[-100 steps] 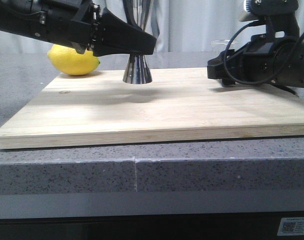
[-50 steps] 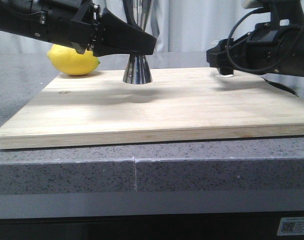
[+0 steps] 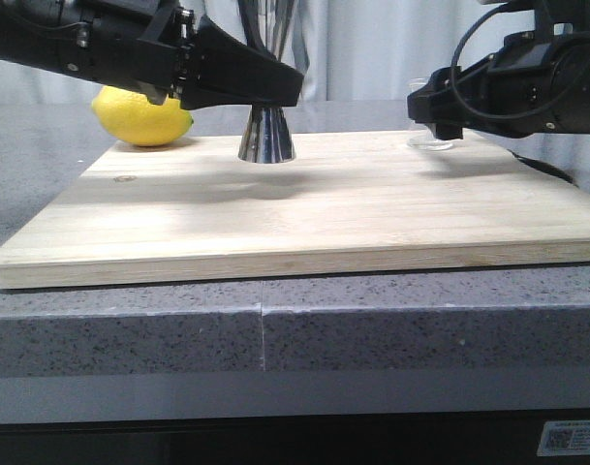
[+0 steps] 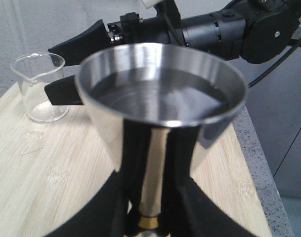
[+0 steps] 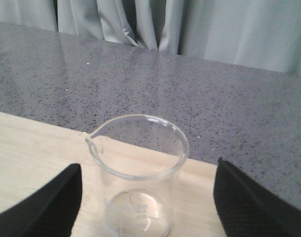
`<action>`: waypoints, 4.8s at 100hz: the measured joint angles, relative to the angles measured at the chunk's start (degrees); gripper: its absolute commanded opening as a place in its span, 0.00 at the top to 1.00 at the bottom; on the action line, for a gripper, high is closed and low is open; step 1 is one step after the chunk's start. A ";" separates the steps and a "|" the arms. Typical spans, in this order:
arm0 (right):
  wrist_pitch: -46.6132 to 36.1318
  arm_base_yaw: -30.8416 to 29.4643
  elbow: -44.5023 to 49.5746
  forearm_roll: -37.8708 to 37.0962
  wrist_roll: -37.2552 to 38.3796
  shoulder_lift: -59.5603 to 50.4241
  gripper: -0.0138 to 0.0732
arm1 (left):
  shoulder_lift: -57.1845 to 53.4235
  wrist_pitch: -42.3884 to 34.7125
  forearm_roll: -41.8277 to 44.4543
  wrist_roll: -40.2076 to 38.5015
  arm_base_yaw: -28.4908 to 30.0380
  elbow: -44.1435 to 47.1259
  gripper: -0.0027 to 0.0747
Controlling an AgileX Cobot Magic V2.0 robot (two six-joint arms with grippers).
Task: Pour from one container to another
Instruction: 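Open the right gripper and lift it away from the beaker, then lower the filled steel jigger onto the board with the left gripper, then open the left gripper and release the jigger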
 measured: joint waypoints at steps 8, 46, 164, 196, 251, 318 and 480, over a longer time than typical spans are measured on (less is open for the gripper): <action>1.17 0.00 0.00 0.00 0.00 -0.93 0.26 | 0.00 0.00 0.00 0.00 0.00 0.00 0.99; 12.64 1.12 0.00 -0.63 0.00 -8.00 0.26 | 0.00 0.00 0.00 0.00 0.00 0.00 0.99; 46.25 1.58 0.39 -1.11 0.00 -48.06 0.34 | 0.00 -0.73 -0.10 0.00 0.00 0.00 0.99; 51.33 1.58 0.52 -1.93 0.00 -49.88 0.61 | 0.54 -2.51 -1.46 1.55 0.00 0.00 0.99; 52.39 1.58 1.08 -3.59 0.00 -54.22 0.66 | 0.92 -3.11 -5.19 5.64 0.00 0.00 0.99; 52.92 1.58 1.16 -3.59 0.00 -54.22 0.65 | 3.85 -3.40 -6.45 6.04 0.00 0.00 0.99; 53.69 1.58 1.16 -3.59 0.00 -54.22 0.65 | 5.63 -2.97 -7.39 7.50 0.00 -0.09 0.89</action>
